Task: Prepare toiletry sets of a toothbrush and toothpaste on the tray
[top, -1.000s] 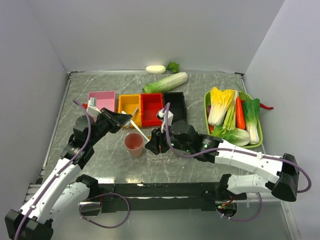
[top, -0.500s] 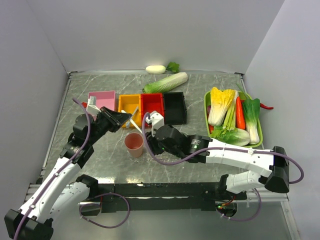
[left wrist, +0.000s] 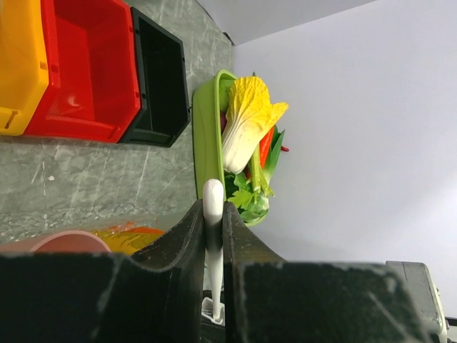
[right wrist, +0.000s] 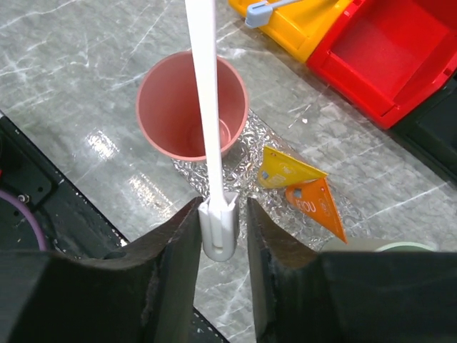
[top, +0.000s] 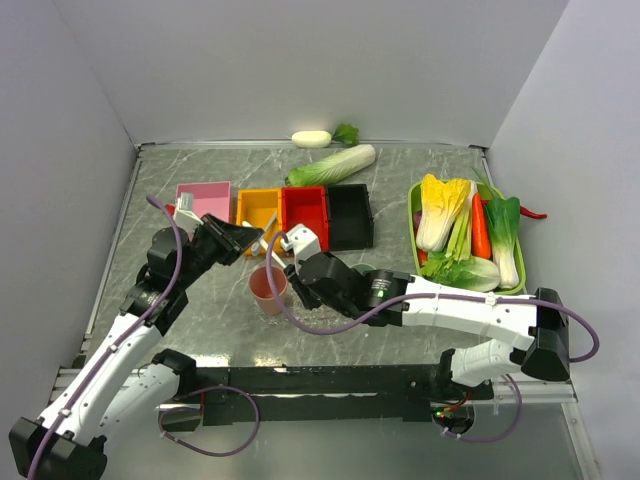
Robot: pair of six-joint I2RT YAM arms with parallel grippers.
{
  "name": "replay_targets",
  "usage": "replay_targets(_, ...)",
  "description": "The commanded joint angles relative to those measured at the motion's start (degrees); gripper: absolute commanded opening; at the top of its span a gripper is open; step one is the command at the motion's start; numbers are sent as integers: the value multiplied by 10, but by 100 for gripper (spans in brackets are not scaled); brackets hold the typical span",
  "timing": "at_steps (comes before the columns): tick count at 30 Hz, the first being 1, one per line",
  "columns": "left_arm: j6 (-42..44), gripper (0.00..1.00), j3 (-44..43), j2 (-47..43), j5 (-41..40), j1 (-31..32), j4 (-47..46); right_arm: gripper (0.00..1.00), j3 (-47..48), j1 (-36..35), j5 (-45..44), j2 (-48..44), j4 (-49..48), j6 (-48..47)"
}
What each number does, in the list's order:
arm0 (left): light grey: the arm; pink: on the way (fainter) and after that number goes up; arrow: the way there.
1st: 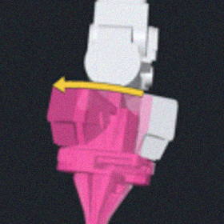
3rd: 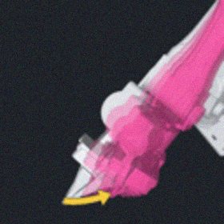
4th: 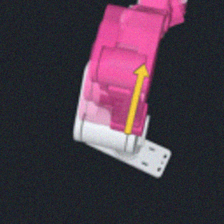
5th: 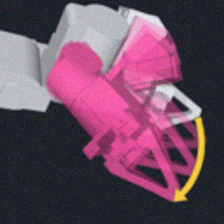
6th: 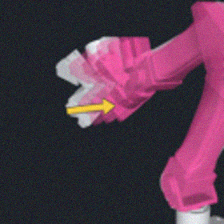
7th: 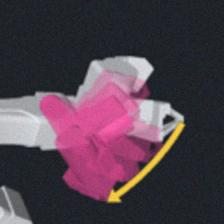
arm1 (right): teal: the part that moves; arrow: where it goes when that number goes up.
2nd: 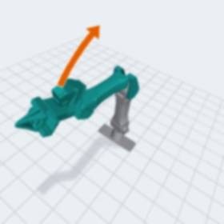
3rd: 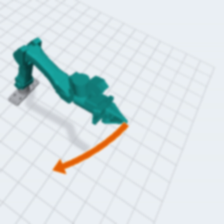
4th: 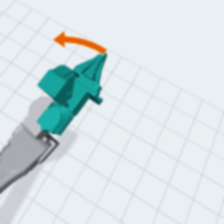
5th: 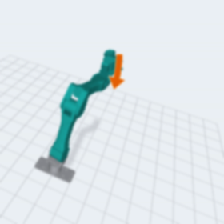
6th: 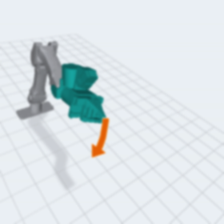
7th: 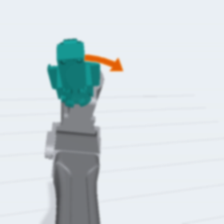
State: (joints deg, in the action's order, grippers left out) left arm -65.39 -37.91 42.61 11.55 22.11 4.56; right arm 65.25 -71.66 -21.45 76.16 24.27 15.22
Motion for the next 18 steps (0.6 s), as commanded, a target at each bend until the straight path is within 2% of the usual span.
replay_targets(1,10,1,-29,-2,0,-1,-14,31,32,-8,-23,7,3,-12)
replay_targets(4,12,1,-24,-2,7,-1,-22,19,33,-9,-24,9,5,-13)
replay_targets(6,17,5,-24,-2,9,-1,-24,12,36,-9,-25,10,10,-13)
replay_targets(8,22,17,-29,-4,8,-1,-23,8,38,-10,-25,8,11,-13)
replay_targets(12,52,31,-43,-6,6,-1,-18,1,42,-10,-14,-4,23,-14)
replay_targets(13,57,44,-45,-7,3,-1,-16,0,44,-10,-11,-7,28,-14)
replay_targets(14,63,51,-55,-7,1,-1,-13,0,49,-10,-4,-14,33,-14)
replay_targets(16,86,65,-65,-10,-17,-1,-2,0,54,-10,4,-22,52,-13)
replay_targets(18,115,73,-82,-12,-31,-3,16,0,61,-10,15,-35,71,-12)
